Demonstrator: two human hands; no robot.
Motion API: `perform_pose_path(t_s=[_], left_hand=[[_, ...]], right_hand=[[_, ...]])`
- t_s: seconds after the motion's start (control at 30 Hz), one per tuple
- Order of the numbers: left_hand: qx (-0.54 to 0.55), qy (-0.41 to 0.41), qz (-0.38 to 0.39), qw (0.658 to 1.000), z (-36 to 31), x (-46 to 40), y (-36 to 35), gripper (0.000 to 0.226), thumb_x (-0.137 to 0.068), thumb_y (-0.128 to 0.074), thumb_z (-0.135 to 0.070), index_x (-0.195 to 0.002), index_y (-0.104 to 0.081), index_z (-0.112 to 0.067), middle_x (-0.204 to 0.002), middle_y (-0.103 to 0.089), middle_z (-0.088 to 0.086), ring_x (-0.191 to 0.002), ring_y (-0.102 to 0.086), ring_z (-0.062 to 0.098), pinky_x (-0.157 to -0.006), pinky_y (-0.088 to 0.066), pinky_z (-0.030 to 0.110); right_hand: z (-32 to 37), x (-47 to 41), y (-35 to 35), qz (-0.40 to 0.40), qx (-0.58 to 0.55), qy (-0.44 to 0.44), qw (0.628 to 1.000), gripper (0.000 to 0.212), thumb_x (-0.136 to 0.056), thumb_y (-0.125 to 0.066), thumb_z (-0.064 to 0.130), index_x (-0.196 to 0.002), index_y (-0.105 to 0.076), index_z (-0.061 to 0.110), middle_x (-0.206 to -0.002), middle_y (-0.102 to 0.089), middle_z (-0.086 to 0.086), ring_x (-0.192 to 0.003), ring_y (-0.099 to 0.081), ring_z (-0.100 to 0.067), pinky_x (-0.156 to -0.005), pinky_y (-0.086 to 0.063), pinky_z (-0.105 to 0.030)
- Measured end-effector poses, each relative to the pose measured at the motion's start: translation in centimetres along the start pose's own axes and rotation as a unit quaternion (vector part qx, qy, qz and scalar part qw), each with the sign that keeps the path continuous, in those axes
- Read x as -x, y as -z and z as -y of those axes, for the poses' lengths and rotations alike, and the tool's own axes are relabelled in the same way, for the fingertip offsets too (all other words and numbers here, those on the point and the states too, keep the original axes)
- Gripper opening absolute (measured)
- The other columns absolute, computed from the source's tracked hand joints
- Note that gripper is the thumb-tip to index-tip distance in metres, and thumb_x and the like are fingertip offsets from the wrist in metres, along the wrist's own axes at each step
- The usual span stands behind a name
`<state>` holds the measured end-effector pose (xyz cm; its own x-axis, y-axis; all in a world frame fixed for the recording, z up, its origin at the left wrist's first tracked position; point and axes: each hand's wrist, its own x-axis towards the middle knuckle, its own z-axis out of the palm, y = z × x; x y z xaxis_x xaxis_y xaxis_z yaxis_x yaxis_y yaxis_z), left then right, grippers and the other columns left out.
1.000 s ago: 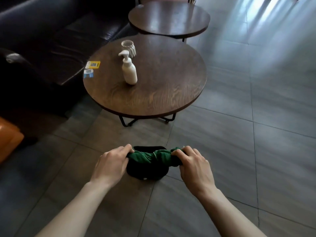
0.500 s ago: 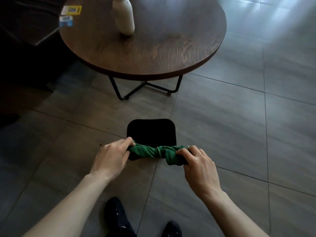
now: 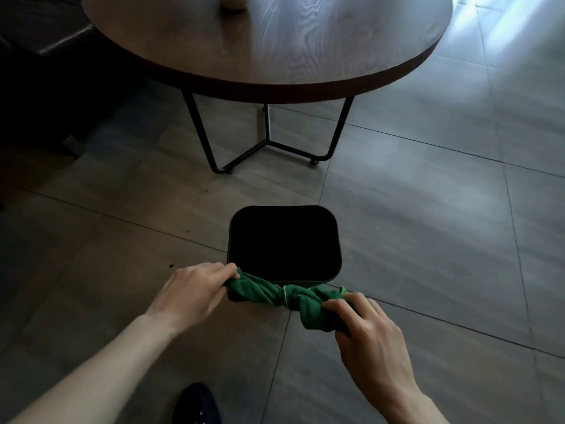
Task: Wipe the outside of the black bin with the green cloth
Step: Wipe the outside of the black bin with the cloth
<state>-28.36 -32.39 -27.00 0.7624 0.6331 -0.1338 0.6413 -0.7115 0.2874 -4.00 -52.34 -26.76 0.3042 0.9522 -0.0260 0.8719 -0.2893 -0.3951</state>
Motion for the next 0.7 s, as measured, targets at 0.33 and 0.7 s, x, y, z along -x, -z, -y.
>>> perform_pose_path(t_s=[0.33,0.7], left_hand=[[-0.066,-0.161,-0.07,0.982,3.2,-2.4,-5.8,0.025,-0.091,-0.052,-0.025,-0.107,-0.072,-0.022,-0.1,-0.073,-0.007,-0.087,-0.072,0.018,-0.07,-0.06,0.032],[-0.119,-0.209,-0.115,0.964,4.8,-2.3,-9.7,0.028,-0.097,-0.064,-0.032,-0.124,-0.066,-0.026,-0.135,-0.066,-0.009,-0.12,-0.065,0.012,-0.104,-0.052,0.032]], right_hand=[[-4.5,-1.2,-4.9,-0.079,0.03,0.096,0.992,0.058,-0.046,-0.092,-0.011,-0.094,-0.082,0.02,-0.093,-0.075,-0.003,-0.073,-0.072,-0.029,-0.043,-0.054,-0.032],[-8.0,-2.2,-7.1,-0.211,-0.013,0.188,0.959,0.038,-0.065,-0.072,0.005,-0.098,-0.083,0.021,-0.1,-0.073,-0.001,-0.08,-0.072,-0.026,-0.059,-0.057,-0.032]])
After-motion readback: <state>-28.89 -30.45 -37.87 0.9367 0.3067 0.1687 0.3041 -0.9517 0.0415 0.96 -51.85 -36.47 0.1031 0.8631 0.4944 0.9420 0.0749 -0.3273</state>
